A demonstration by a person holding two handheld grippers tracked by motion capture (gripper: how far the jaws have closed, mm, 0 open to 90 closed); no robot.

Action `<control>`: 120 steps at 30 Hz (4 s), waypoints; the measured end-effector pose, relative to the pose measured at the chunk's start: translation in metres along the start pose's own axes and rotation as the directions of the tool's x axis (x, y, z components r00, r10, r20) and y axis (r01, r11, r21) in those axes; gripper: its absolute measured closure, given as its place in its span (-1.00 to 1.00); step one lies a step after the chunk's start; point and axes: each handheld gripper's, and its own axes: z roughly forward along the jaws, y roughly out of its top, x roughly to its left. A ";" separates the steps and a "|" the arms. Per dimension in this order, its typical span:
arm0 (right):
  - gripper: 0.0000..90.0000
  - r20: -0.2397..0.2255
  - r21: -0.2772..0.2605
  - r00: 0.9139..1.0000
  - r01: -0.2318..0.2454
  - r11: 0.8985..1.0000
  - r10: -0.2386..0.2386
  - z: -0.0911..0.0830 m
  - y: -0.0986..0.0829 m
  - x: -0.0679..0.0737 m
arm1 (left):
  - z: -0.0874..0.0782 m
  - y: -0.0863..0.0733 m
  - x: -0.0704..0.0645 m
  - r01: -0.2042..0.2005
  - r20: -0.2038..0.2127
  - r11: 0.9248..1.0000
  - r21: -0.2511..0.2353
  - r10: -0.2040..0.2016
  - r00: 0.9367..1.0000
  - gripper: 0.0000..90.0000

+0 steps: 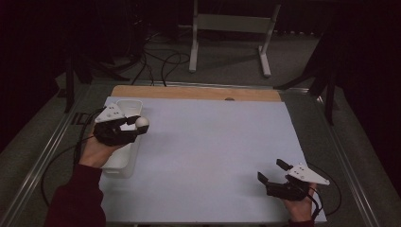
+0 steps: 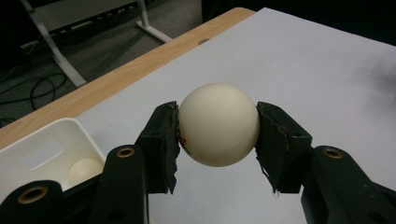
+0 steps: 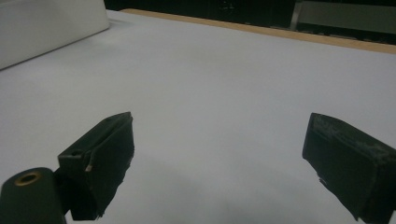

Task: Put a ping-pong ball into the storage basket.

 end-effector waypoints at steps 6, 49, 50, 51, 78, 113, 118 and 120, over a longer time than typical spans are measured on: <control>-0.80 0.000 0.000 1.000 0.000 1.000 0.000 0.000 0.000 0.000 | -0.004 -0.003 0.003 0.004 -0.008 1.000 -0.004 -0.004 1.000 0.15; -0.80 -0.002 0.005 1.000 -0.003 1.000 0.003 0.001 0.000 0.001 | -0.028 -0.022 0.026 0.054 -0.069 0.999 -0.003 -0.054 0.996 0.15; -0.80 -0.003 0.004 1.000 -0.003 1.000 0.003 0.001 0.000 0.001 | -0.029 -0.023 0.027 0.056 -0.070 0.998 -0.003 -0.056 0.996 0.15; -0.80 -0.003 0.004 1.000 -0.003 1.000 0.003 0.001 0.000 0.001 | -0.029 -0.023 0.027 0.056 -0.072 0.998 -0.002 -0.056 0.996 0.15; -0.80 -0.001 0.005 1.000 -0.003 1.000 0.003 0.001 0.000 0.001 | -0.038 -0.038 0.036 0.136 -0.154 0.991 0.006 -0.133 0.979 -0.74; -0.80 -0.002 0.003 1.000 -0.002 1.000 0.002 0.001 0.000 0.001 | -0.029 -0.050 -0.003 0.086 -0.103 0.993 -0.075 -0.094 0.990 -0.98; -0.80 -0.002 0.001 1.000 0.000 1.000 0.000 0.001 0.000 0.001 | -0.027 -0.056 -0.012 0.079 -0.097 0.993 -0.083 -0.086 0.992 -0.98; -0.80 -0.002 0.002 1.000 0.000 1.000 0.000 0.001 0.000 0.001 | -0.025 -0.058 -0.016 0.079 -0.091 0.993 -0.084 -0.086 0.992 -0.98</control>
